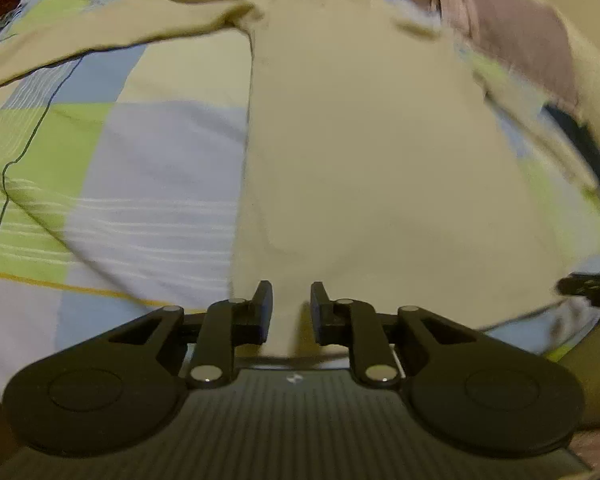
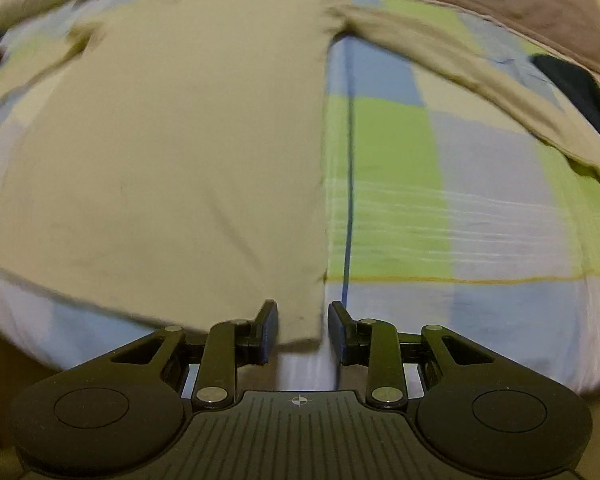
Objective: Fold clothes
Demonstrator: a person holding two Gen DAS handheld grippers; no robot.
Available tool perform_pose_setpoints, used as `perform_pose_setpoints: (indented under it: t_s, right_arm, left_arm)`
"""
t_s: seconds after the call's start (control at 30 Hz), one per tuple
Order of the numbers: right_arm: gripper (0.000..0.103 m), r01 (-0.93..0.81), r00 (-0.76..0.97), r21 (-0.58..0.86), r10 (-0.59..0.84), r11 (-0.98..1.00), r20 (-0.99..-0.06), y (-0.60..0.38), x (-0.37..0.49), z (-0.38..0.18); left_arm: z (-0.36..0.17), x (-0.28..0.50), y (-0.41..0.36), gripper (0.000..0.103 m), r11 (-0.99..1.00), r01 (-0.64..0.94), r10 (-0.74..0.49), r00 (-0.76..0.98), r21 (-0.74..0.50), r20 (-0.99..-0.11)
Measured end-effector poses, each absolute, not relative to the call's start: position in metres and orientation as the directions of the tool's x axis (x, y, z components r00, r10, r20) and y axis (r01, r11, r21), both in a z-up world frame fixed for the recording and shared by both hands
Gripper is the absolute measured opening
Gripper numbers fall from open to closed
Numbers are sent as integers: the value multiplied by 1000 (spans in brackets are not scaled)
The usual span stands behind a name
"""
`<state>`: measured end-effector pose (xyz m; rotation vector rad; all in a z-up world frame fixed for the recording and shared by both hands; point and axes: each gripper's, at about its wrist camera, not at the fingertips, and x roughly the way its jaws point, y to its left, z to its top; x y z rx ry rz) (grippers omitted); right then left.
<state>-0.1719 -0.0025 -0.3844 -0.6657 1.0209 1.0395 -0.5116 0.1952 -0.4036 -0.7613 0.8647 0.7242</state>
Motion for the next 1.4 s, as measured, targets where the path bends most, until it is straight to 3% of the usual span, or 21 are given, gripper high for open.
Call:
perform_pose_setpoints:
  t_s: [0.13,0.27,0.53,0.97,1.13,1.37,1.4]
  right_arm:
    - [32,-901,153,68,461,428,-874,25,-181,-380]
    - [32,-860,128,88,380,502,-916,20,-193,-405]
    - [32,-750,98,199,404,631,-910,-14,-167,-387]
    - [32,-253,362,445,510,859,-780,-82,85,-382]
    - [32,-200,414,506,540,839,-733,-96,186,-378]
    - [31,-186,372,463,499,866,-783,-74,276,-413]
    - [8,-207,369,462,506,863,-780,-68,279,-414]
  left_arm:
    - [-408,-500,204,17,518,-796,234,484,-314,-843]
    - [-422,-508,192,15,514,-806,180,435,-293,-882]
    - [-400,-513,196,15,472,-820,177,447,-323,-877]
    - [-395,-345,248,15,558,-775,216,482,-298,-849]
    - [-400,-284,254,16,590,-753,194,482,-291,-854]
    - [-405,-231,271,17,613,-742,200,478,-271,-855]
    - [-407,-227,273,17,614,-744,202,470,-263,-859]
